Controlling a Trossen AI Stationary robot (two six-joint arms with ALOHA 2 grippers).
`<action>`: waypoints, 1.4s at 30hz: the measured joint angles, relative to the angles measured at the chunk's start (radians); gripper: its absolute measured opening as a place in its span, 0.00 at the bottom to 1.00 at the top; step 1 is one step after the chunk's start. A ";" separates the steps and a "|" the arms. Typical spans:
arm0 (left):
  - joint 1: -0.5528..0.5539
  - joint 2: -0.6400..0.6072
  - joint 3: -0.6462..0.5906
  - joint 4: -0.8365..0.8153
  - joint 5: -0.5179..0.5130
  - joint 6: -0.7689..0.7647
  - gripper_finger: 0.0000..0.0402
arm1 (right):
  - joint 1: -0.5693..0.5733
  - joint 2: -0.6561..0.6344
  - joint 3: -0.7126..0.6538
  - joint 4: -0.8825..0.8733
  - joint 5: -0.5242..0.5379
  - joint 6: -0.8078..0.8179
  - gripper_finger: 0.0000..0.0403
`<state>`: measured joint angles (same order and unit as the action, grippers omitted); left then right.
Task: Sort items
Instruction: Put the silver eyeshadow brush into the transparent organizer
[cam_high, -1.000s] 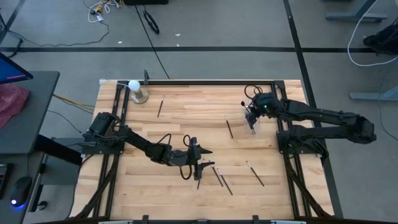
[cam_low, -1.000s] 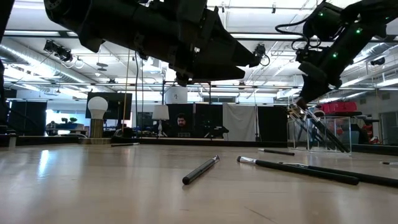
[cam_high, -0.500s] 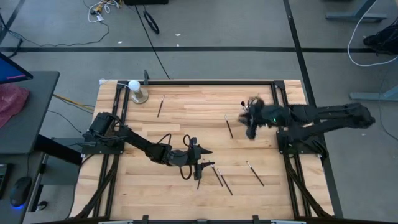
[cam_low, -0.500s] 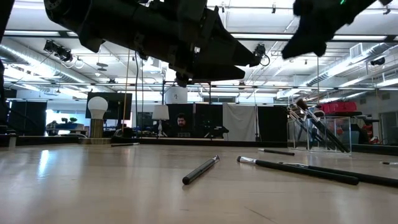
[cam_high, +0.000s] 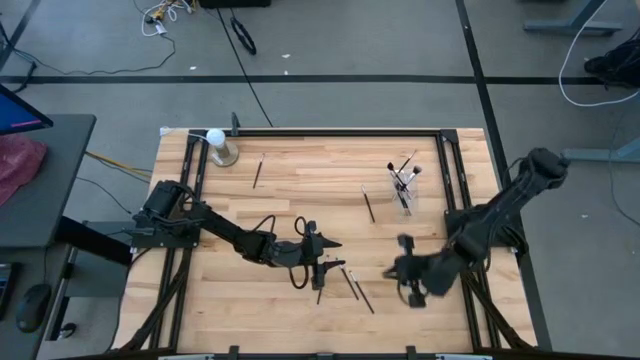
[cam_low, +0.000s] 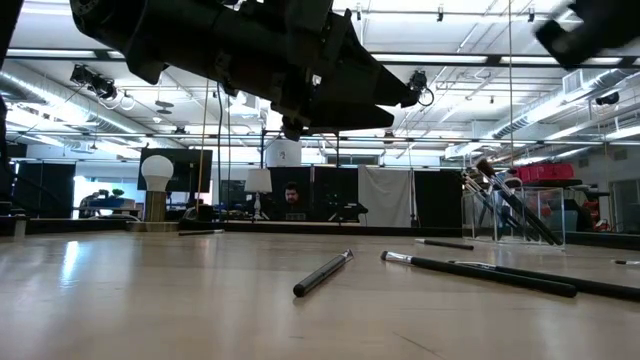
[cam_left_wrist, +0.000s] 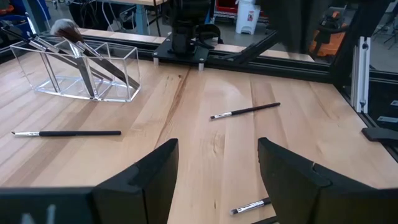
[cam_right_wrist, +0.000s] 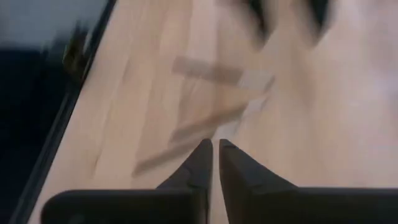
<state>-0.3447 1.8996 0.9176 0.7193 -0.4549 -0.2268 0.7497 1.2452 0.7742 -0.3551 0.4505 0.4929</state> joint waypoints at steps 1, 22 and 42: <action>0.000 0.000 0.000 0.000 0.000 0.000 0.55 | 0.024 0.021 0.000 -0.027 -0.027 0.055 0.06; 0.000 0.000 0.000 -0.015 0.000 0.001 0.55 | 0.366 0.169 -0.180 -0.265 0.124 1.052 0.25; 0.001 0.000 0.000 -0.014 0.000 -0.018 0.55 | 0.378 0.427 -0.340 0.176 0.432 0.888 0.34</action>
<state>-0.3439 1.8996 0.9175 0.7048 -0.4550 -0.2452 1.1276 1.6724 0.4347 -0.1795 0.8825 1.3810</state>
